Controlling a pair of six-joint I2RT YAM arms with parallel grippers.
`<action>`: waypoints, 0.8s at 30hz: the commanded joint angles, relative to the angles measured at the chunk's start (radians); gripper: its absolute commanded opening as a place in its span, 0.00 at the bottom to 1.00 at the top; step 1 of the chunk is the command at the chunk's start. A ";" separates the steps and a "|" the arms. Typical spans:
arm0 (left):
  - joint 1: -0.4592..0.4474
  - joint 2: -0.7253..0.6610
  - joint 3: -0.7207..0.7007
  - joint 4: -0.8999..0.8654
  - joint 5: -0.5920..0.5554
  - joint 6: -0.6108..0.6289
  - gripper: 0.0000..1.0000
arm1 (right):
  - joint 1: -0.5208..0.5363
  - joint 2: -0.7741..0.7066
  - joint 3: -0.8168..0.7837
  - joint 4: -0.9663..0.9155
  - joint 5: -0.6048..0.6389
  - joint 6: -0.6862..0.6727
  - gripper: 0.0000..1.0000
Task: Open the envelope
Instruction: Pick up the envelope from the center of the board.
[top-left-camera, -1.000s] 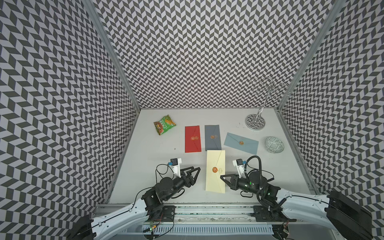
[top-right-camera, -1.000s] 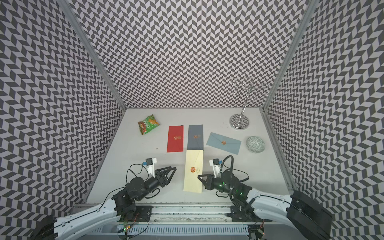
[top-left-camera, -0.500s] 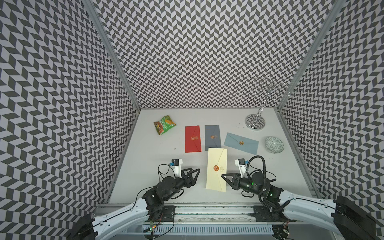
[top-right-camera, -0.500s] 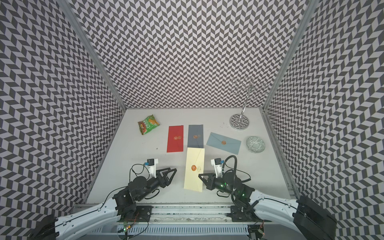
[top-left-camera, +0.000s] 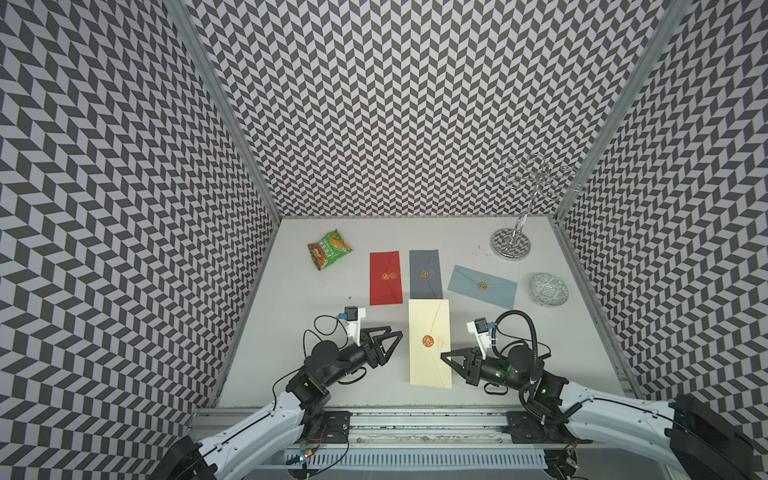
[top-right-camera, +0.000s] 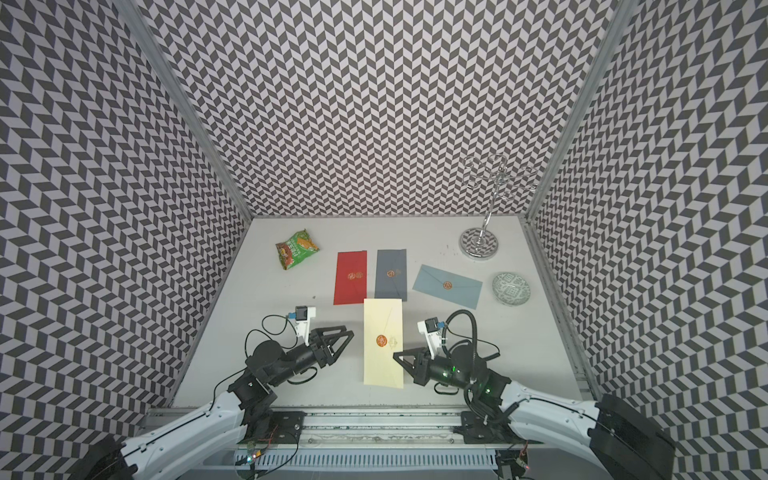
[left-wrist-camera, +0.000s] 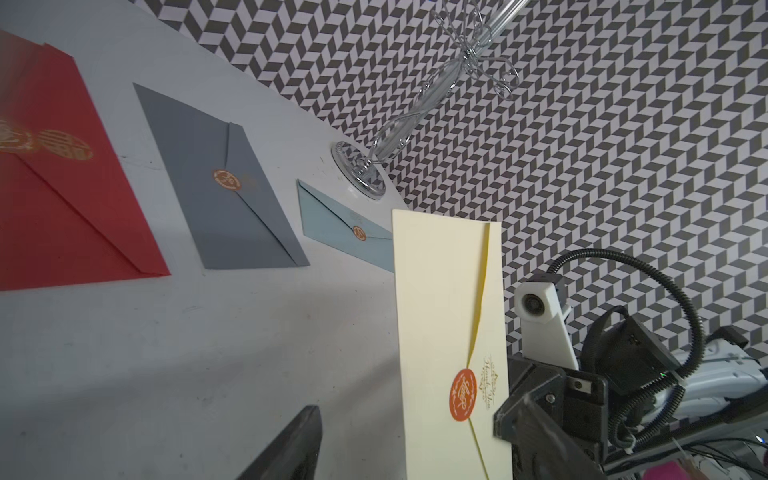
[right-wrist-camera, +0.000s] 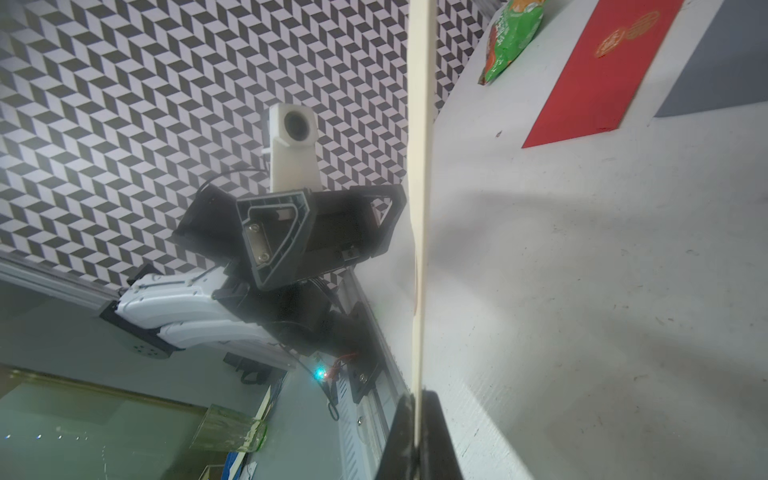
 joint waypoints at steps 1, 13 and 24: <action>0.009 0.078 0.040 0.141 0.111 0.022 0.75 | 0.011 0.026 -0.004 0.145 -0.100 -0.026 0.00; 0.026 0.273 0.067 0.363 0.244 -0.010 0.56 | 0.025 0.089 0.015 0.151 -0.144 -0.055 0.00; 0.027 0.287 0.065 0.370 0.267 0.002 0.28 | 0.026 0.109 0.026 0.131 -0.128 -0.062 0.00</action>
